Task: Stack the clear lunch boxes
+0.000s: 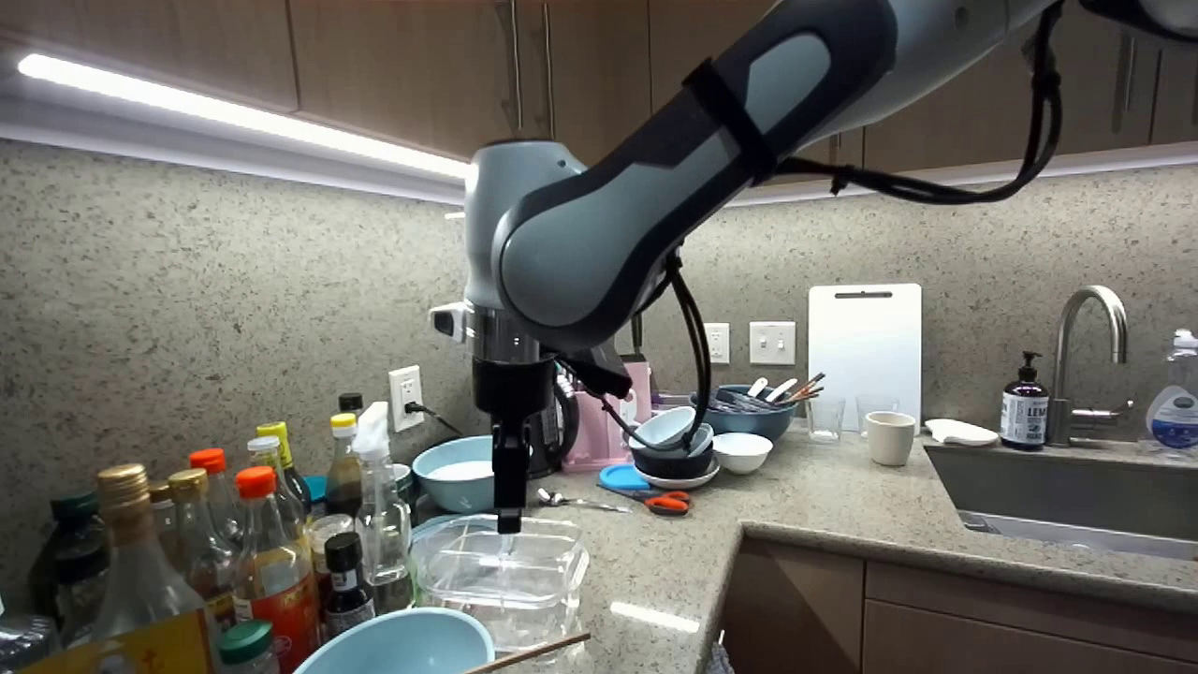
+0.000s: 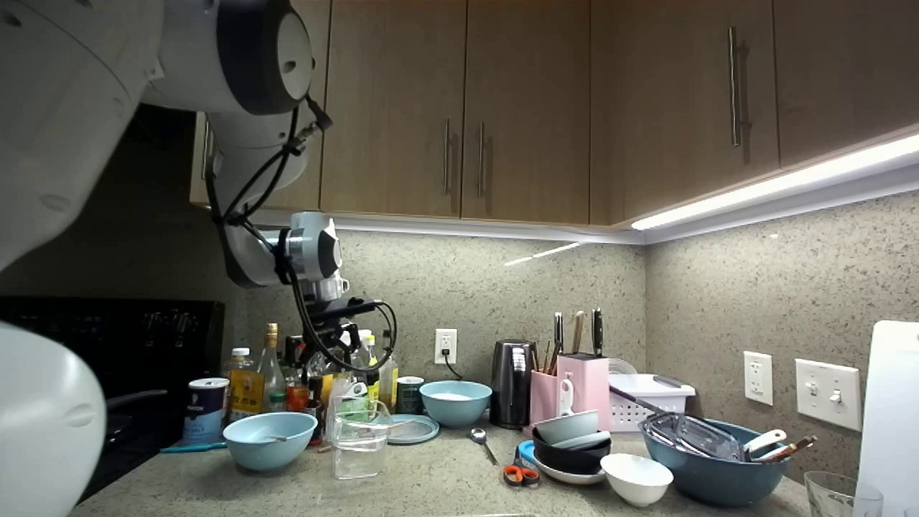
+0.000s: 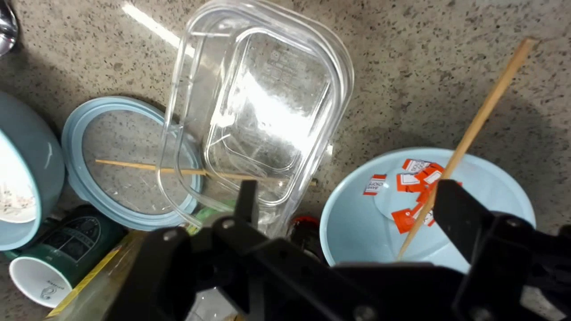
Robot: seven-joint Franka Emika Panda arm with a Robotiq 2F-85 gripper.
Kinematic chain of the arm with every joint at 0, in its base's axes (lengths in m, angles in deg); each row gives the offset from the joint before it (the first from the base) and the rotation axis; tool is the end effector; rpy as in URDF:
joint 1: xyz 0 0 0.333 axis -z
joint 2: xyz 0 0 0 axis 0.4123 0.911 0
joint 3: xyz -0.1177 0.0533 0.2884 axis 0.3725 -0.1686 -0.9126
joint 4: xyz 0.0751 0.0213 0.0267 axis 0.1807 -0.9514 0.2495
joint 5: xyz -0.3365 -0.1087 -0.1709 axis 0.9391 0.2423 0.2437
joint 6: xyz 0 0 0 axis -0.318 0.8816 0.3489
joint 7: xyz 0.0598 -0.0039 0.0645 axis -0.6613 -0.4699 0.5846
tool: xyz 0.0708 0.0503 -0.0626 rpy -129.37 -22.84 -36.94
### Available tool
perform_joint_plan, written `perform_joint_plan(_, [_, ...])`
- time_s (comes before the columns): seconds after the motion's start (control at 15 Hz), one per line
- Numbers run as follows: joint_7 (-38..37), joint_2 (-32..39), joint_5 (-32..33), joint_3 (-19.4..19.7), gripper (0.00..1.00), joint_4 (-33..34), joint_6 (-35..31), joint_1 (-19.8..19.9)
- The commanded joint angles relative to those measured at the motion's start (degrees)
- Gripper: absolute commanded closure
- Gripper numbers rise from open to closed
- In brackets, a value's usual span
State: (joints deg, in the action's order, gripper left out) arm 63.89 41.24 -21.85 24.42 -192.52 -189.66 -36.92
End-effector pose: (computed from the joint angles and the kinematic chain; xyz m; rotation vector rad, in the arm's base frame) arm 0.5834 0.2682 0.3779 2.5716 1.5417 0.3122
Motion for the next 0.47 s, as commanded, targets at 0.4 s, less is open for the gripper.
perform_joint_plan(0.4, [-1.79,-5.43,0.27,-0.22,0.00,-4.95,-0.72,-0.35])
